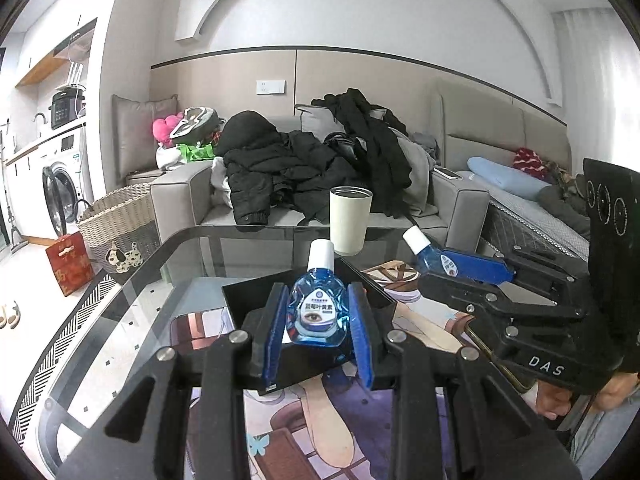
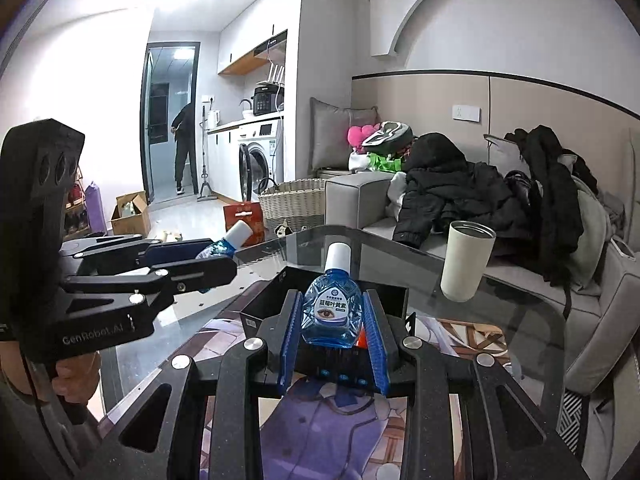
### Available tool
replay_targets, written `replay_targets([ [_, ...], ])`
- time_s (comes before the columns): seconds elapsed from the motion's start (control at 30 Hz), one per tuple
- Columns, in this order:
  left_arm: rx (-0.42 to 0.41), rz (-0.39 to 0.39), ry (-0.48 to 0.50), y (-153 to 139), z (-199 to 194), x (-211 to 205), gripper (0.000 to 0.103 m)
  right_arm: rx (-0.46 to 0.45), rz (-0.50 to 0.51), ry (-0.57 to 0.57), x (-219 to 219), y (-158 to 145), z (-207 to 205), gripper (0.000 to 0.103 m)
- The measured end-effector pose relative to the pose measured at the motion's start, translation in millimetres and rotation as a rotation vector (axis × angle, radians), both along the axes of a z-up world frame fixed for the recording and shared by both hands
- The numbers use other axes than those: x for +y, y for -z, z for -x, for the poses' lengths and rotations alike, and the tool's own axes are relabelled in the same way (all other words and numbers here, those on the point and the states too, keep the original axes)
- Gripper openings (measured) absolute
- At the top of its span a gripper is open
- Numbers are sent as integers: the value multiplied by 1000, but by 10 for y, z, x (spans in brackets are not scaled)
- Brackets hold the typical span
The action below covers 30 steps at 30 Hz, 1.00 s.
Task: Organize rigid objects
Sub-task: 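Lift both eye-drop bottles and carry them over the black box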
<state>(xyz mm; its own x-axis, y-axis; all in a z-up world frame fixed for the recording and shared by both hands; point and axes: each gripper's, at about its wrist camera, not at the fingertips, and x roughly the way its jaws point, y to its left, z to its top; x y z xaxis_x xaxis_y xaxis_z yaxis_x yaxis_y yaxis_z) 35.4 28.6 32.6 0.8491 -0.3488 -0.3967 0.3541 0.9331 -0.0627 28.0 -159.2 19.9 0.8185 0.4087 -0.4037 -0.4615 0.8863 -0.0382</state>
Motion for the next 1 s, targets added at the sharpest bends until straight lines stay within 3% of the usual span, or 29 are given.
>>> replay_targets([
  [0.53, -82, 61, -43, -282, -390, 27, 29, -31, -74, 18, 100, -249, -484, 30],
  [0.77, -65, 105, -70, -288, -652, 79, 29, -34, -99, 44, 199, -339, -816, 30],
  [1.0, -37, 98, -84, -209, -755, 36, 29, -24, -95, 55, 290, -330, -980, 30],
])
